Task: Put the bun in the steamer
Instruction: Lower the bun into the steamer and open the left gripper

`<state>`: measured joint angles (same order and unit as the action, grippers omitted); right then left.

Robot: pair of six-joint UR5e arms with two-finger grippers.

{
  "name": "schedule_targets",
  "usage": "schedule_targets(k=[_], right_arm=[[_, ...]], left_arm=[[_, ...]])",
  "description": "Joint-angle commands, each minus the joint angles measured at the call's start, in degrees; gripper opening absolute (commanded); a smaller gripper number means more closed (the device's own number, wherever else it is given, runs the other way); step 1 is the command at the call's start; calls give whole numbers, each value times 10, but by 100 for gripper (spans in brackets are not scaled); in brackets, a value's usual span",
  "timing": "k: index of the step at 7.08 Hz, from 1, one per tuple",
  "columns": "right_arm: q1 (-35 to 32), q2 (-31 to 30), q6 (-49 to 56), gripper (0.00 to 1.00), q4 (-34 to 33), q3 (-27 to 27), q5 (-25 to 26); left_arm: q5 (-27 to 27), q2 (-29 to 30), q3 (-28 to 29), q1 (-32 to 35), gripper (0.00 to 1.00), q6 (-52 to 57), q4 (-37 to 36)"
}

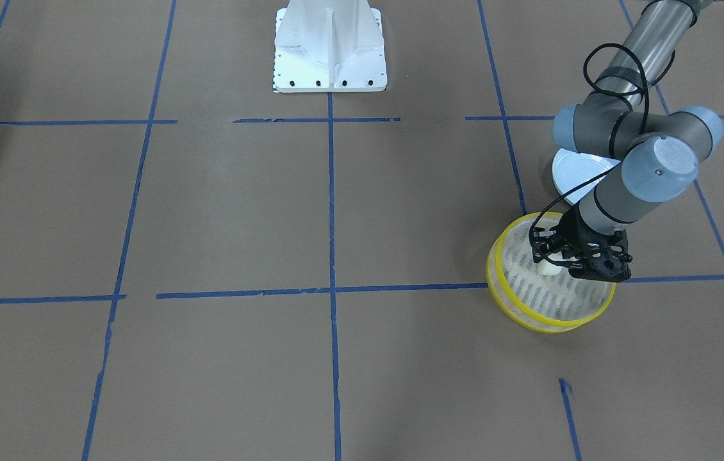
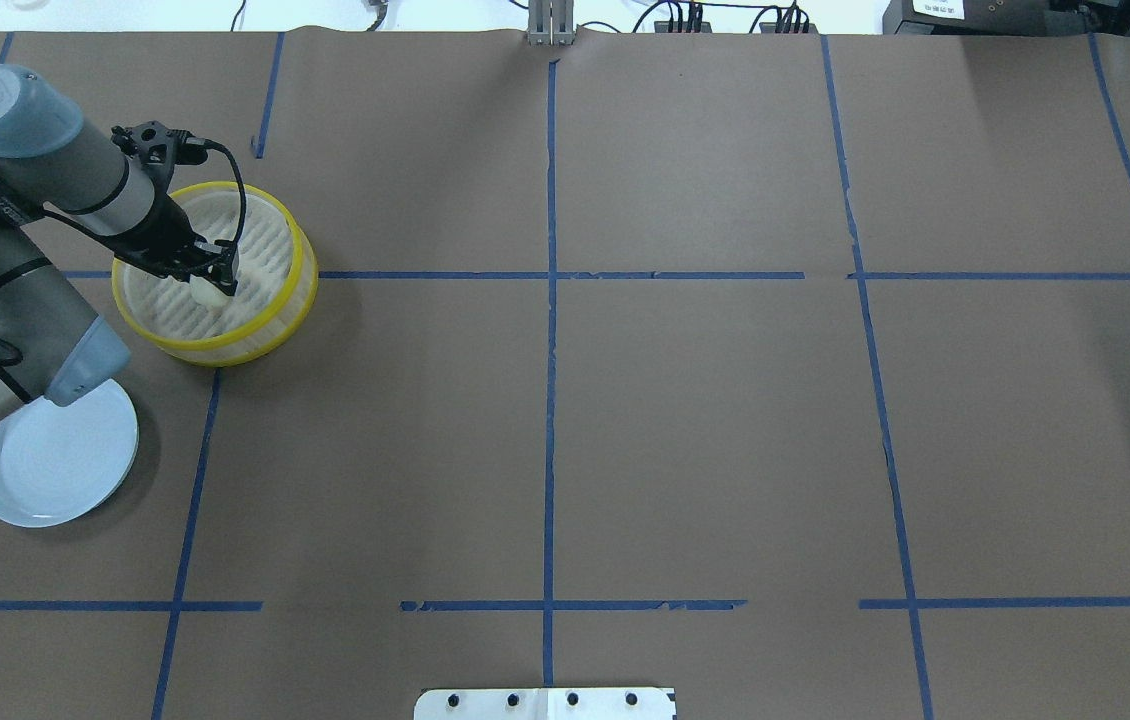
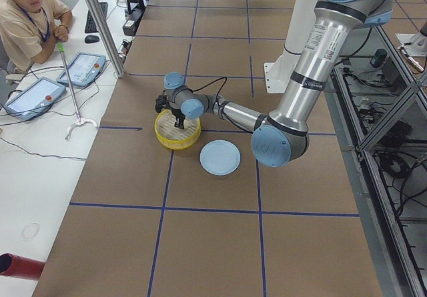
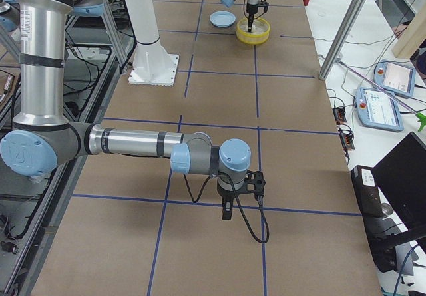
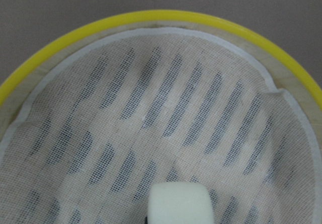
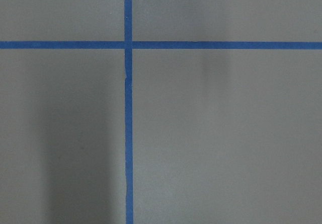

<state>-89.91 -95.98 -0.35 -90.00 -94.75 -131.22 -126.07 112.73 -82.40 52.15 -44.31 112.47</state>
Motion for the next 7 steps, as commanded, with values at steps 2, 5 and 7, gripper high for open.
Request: schedule_targets(k=[2,5,7], right_arm=[[0,0,0,100,0,0,0],[0,0,0,100,0,0,0],[0,0,0,100,0,0,0]], left_arm=[[2,0,3,-2,55,1,1],[66,0,-5,-1,83,1,0],[86,-7,-46,11,99,1,-3]])
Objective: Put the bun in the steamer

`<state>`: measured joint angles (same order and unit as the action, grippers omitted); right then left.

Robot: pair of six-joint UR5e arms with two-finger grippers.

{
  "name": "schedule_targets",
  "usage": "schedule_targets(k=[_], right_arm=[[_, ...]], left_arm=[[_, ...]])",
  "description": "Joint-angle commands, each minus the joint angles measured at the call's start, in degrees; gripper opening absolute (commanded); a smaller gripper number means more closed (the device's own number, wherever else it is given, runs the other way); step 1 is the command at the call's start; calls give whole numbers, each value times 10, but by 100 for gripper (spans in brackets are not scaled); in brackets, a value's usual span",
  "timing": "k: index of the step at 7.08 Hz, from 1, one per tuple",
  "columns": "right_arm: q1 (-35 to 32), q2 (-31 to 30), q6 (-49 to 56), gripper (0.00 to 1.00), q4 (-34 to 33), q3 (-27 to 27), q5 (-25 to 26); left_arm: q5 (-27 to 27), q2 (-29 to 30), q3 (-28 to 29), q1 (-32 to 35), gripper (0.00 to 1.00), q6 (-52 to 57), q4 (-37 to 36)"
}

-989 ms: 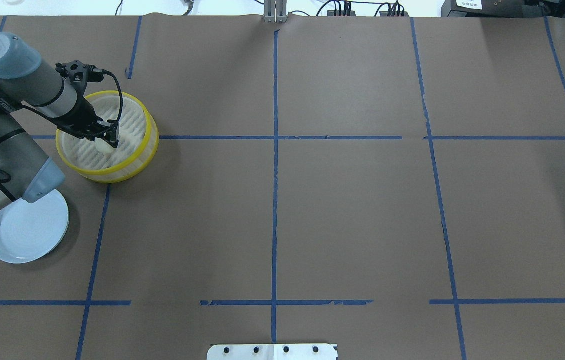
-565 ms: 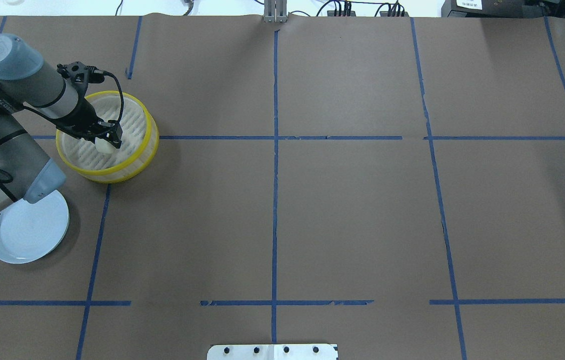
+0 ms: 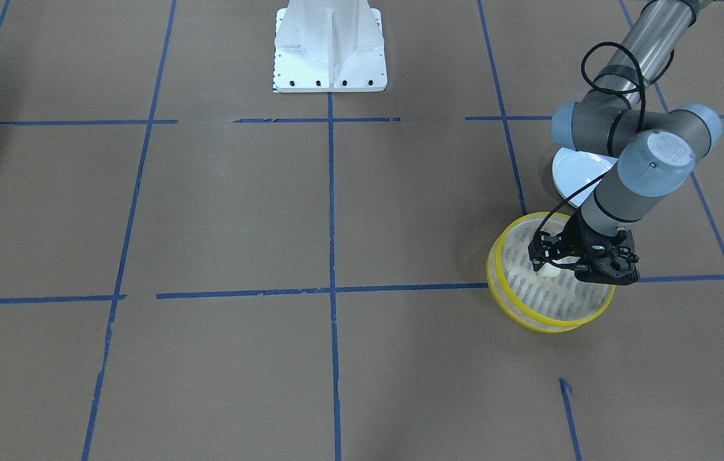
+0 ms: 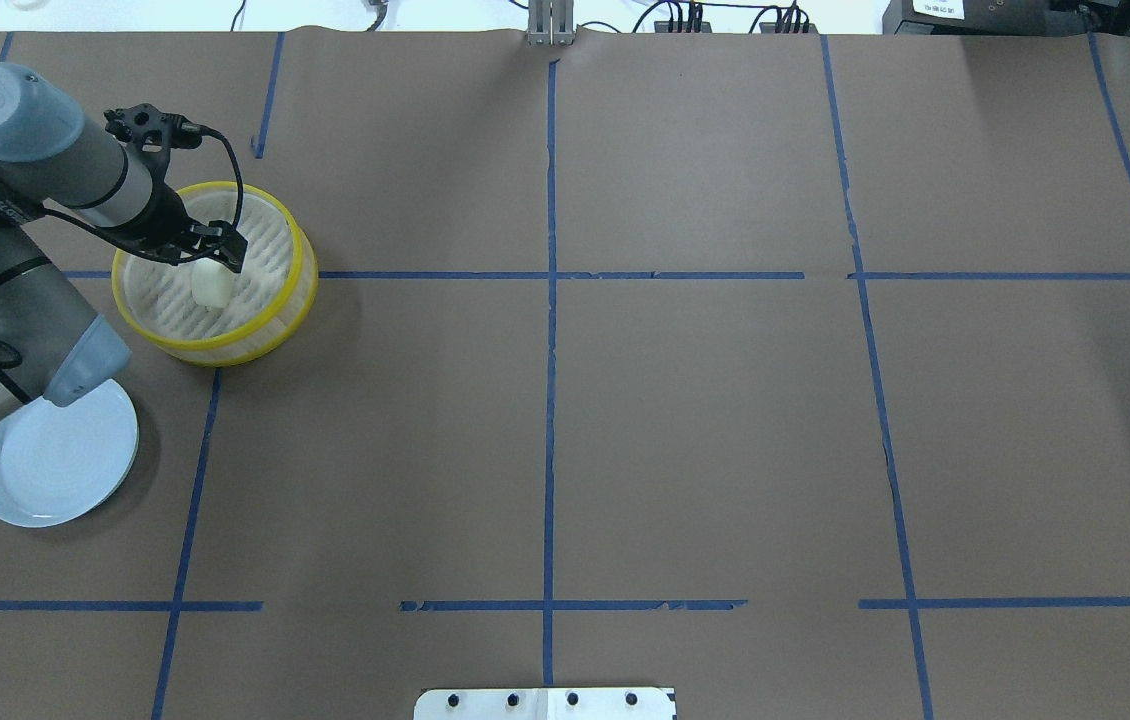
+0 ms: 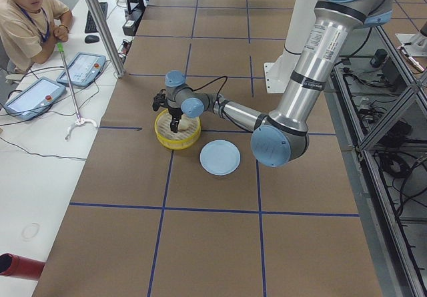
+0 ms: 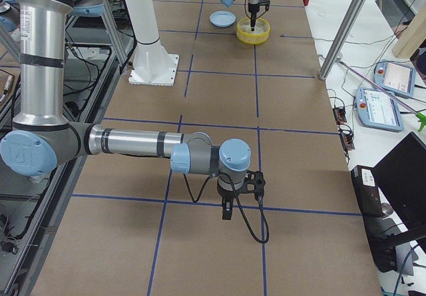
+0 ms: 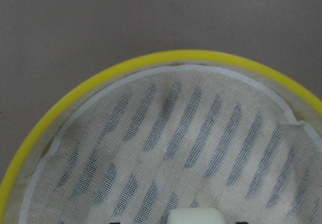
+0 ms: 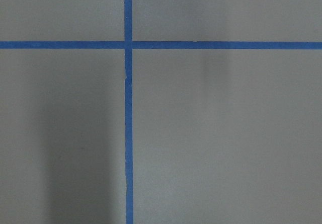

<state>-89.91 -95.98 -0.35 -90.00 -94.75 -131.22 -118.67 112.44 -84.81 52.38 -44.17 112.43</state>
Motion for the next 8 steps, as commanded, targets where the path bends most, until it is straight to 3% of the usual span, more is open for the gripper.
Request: schedule_targets(k=[1,3,5,8], right_arm=[[0,0,0,100,0,0,0],[0,0,0,100,0,0,0],[0,0,0,100,0,0,0],[0,0,0,100,0,0,0]], left_arm=[[7,-5,-48,33,99,3,-5],[3,-76,-115,63,99,18,-8],[-72,-147,-120,152,99,158,-9],[-109,-249,-122,283,99,364,-12]])
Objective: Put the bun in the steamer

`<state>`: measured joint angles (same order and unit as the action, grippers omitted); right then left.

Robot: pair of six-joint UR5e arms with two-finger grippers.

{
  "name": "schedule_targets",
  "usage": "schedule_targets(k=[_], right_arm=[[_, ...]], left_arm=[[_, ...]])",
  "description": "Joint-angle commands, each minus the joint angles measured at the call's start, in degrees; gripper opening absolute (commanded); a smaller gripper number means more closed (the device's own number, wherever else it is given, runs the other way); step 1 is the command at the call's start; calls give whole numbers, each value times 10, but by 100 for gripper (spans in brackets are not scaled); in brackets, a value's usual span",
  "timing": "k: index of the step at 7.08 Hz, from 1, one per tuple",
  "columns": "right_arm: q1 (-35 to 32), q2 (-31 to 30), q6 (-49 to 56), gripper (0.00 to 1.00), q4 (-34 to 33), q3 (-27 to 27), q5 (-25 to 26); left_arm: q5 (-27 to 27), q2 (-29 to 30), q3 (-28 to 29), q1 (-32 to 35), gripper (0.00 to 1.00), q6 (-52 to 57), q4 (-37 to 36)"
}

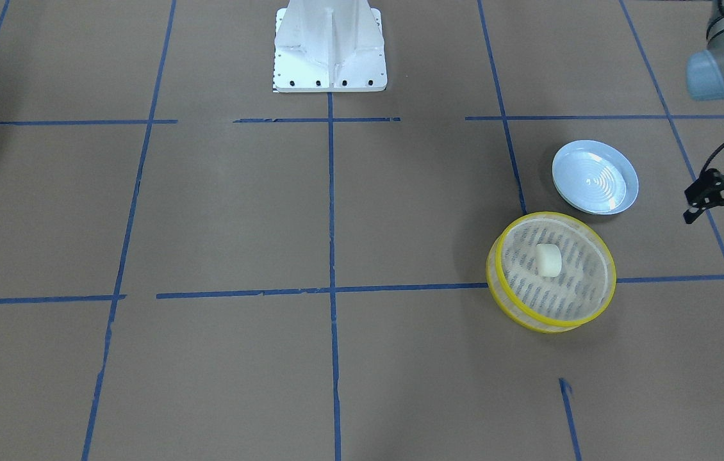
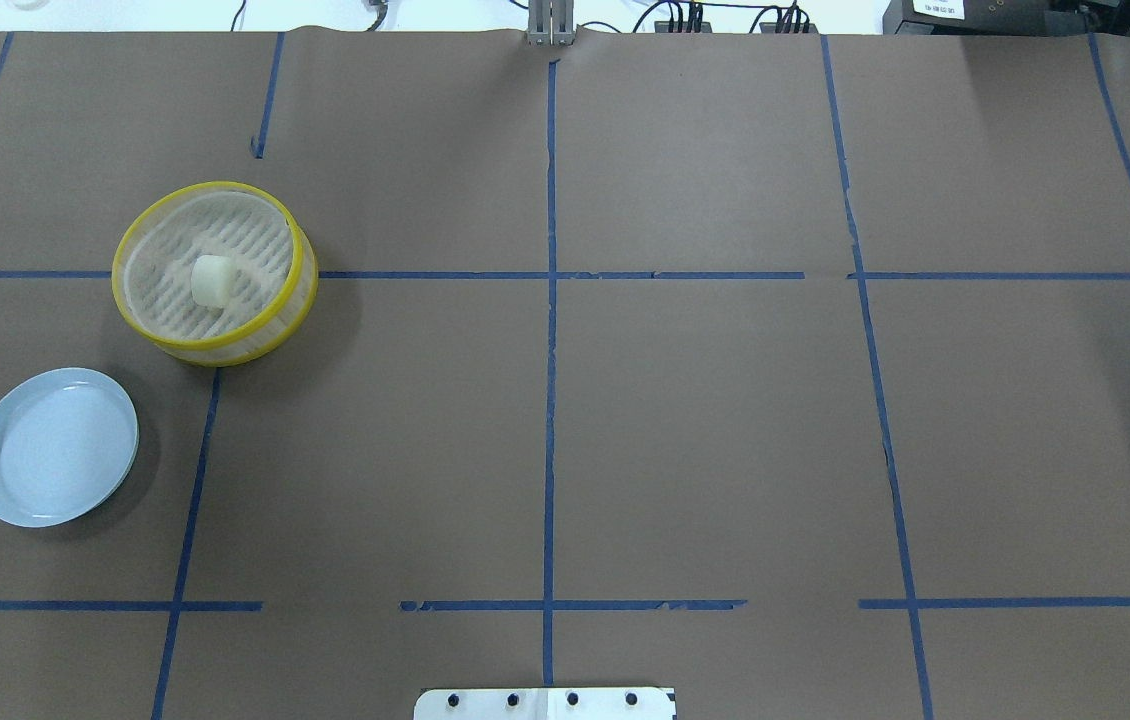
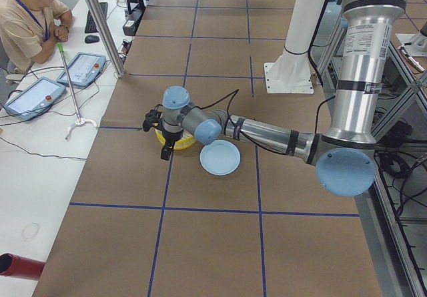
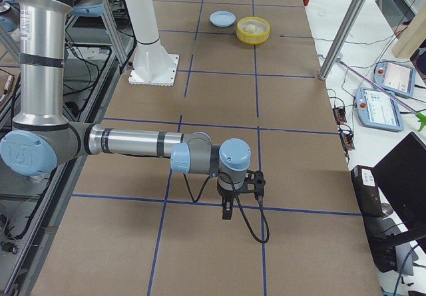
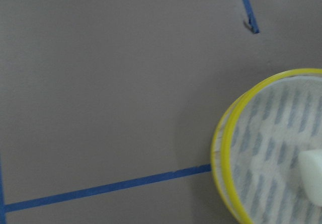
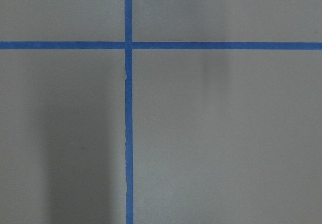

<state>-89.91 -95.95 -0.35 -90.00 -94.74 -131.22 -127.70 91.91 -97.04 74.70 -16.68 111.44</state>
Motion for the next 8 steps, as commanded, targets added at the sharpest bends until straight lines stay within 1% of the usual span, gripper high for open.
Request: schedule_targets(k=[1,2,3,4,6,7,8], right_arm=[[0,0,0,100,0,0,0],[0,0,0,100,0,0,0],[0,0,0,100,0,0,0],[0,0,0,100,0,0,0],[0,0,0,100,0,0,0],[0,0,0,100,0,0,0],[0,0,0,100,0,0,0]], left_arm=[[-66,-67,9,119,99,152,-5],[-100,-79,2,139,99,178,-47],[-98,-84,-29,140,99,183,-120],[-95,-95,-53,141,99,186,-175],[-91,-96,-46,137,99,188,-183],[-91,-99,-60,139,99,189,-183],[-91,-112,-53,140,99,215,-182]])
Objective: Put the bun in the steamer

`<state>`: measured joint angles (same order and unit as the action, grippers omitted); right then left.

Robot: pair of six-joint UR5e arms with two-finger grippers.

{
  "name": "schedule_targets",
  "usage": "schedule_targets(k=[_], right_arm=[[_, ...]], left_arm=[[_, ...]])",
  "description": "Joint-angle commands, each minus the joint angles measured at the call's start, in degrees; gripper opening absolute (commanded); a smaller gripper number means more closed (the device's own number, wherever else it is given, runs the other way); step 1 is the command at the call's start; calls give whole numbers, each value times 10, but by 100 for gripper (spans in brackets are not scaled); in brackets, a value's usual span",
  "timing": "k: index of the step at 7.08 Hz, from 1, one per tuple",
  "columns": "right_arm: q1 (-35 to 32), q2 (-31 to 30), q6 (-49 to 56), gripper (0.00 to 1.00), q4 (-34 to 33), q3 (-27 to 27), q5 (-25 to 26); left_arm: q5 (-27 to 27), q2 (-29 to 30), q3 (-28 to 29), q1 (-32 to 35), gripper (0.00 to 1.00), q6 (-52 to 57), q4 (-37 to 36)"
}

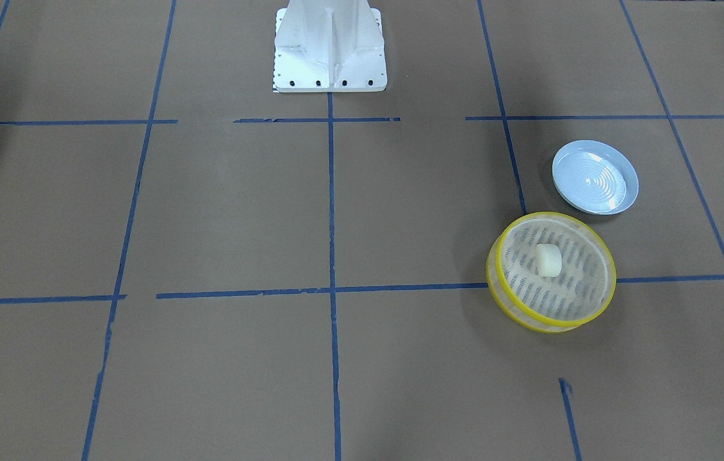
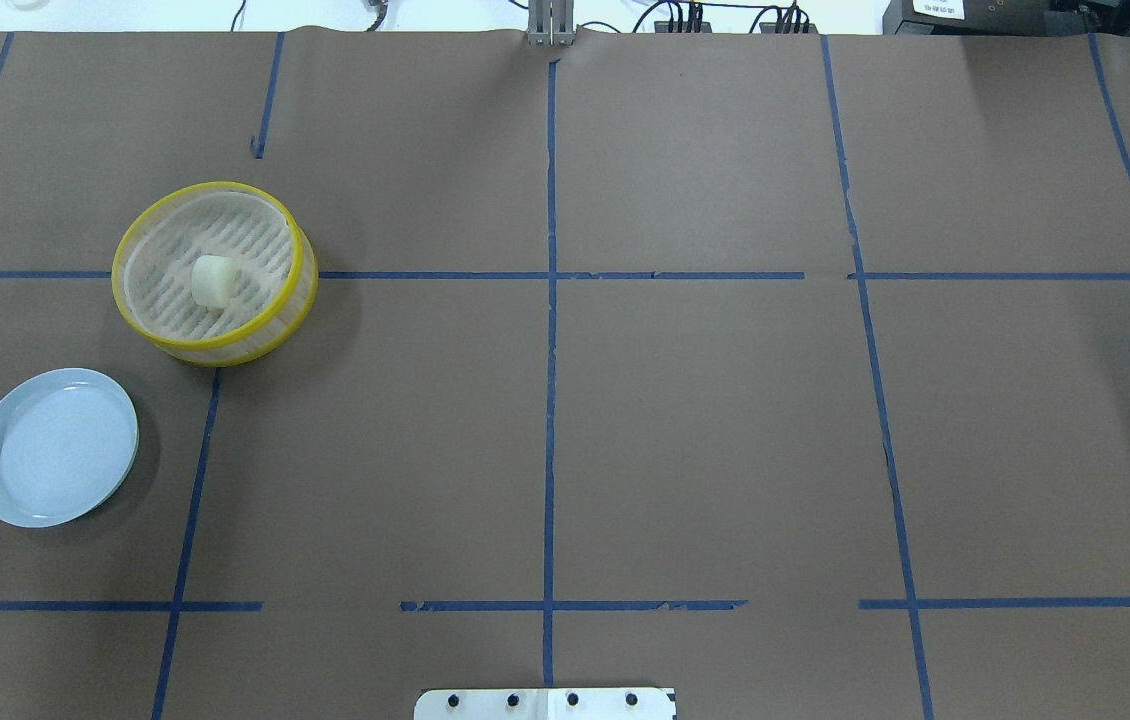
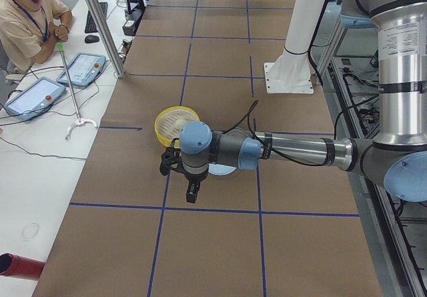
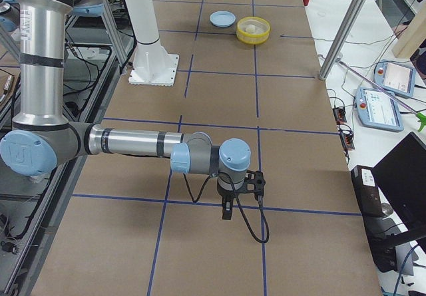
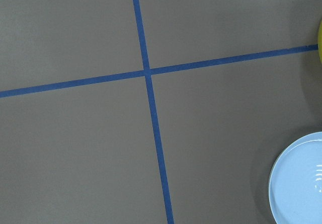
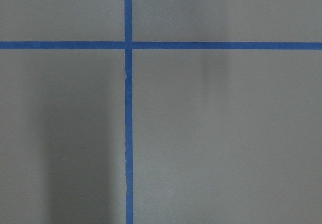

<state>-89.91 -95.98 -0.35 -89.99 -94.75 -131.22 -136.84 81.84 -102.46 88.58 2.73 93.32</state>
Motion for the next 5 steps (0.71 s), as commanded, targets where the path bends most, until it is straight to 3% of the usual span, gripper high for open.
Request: schedule_targets(k=[1,5], right_arm=[[0,0,0,100,0,0,0],[0,0,0,100,0,0,0]], left_arm=[[0,-14,4,1,100,36,-2],[-2,-28,15,1,100,35,7]])
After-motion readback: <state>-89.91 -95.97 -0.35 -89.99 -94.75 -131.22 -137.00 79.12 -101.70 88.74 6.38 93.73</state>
